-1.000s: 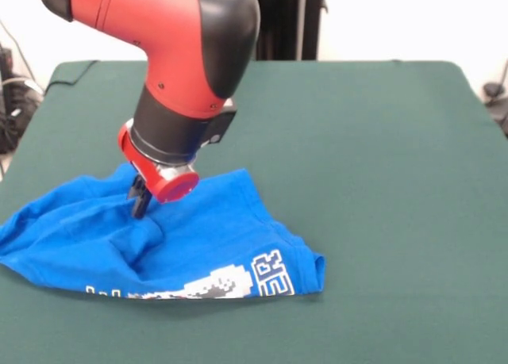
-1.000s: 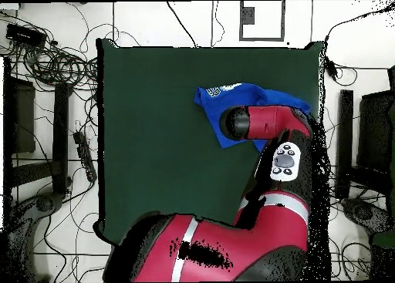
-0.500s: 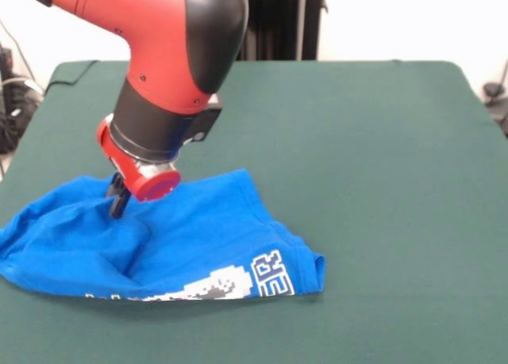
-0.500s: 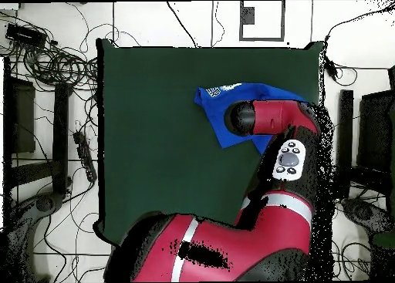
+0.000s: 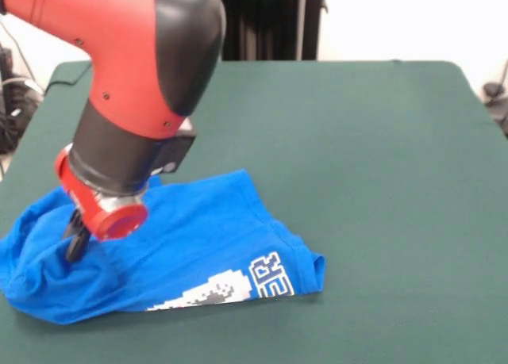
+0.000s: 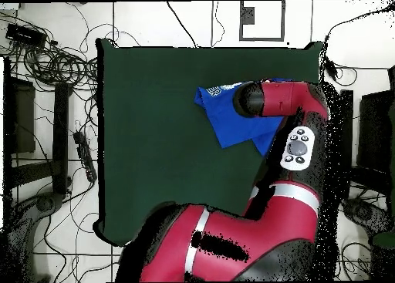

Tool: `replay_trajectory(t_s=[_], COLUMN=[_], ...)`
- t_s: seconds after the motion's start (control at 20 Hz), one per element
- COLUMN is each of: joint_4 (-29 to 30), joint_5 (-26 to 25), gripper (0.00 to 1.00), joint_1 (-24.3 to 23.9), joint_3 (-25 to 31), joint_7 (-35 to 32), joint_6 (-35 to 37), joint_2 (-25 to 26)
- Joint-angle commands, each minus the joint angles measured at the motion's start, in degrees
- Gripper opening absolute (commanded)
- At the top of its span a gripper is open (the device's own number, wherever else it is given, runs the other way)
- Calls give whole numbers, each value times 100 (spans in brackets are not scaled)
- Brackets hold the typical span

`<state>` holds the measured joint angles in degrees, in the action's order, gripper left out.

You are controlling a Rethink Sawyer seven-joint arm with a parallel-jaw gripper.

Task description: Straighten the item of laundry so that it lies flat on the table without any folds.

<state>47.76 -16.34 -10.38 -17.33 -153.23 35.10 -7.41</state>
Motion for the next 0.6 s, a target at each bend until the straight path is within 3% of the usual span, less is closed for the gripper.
replay_trajectory(t_s=[0.05,0.4,0.6], joint_4=[-708,-1270,-1534], joint_5=[-2,108,378], gripper=[0,0,0], joint_1=[-91,-117,-284], joint_3=[877,1033,1476], joint_7=[794,1033,1334], joint_6=[-53,407,841], joint_2=[374,693,898])
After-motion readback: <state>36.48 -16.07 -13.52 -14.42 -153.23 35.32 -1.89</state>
